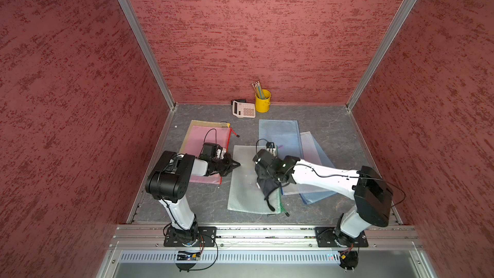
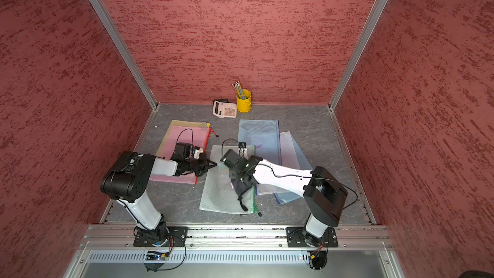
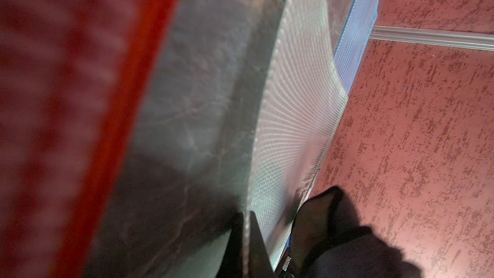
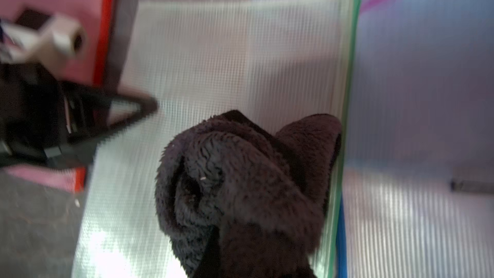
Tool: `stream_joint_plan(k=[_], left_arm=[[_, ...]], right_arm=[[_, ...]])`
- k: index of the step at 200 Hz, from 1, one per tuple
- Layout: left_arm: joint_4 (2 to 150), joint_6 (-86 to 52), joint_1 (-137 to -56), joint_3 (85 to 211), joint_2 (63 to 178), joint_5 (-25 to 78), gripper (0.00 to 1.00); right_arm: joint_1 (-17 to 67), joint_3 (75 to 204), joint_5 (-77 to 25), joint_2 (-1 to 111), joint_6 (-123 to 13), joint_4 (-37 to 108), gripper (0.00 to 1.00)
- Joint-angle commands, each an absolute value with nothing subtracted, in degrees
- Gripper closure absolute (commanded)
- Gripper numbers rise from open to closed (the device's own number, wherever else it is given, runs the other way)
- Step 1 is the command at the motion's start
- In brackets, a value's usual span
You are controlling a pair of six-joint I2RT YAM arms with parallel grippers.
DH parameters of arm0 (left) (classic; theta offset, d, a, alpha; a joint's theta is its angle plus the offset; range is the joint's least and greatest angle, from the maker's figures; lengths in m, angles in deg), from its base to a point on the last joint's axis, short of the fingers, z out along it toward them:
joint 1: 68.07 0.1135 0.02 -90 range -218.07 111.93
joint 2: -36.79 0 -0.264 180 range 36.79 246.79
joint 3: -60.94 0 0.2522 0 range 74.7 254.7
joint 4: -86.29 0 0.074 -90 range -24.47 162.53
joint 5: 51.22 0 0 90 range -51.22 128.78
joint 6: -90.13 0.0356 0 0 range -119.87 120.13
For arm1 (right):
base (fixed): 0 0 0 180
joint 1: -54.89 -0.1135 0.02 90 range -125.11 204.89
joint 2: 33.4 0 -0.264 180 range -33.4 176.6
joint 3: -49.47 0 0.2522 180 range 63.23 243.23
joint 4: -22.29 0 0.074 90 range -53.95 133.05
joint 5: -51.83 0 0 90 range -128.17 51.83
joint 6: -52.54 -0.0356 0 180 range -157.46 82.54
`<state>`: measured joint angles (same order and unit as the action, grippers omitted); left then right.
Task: Wipe the document bag
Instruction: Wipe the dirt from the document bag.
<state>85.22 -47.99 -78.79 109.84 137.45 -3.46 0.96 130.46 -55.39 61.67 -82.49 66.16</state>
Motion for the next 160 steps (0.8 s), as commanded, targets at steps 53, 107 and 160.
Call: stream_joint_plan(k=[53,107,160], left_arm=[[71.32,-43.32,-82.62,112.02,138.59,2.61,1.0],[63.22,-39.14,-83.48,113.79,135.57,5.45,1.0],[60.91,-38.83,-84.07,114.65,134.7,8.57,1.0]], right_arm=[[4.11,141.98,-50.92,83.78,-67.95,54.07,1.0],[16.24,136.16,-59.1,79.75,-67.34,56.85,1.0],[19.73,138.79,-59.43,70.37,-58.78,58.6,1.0]])
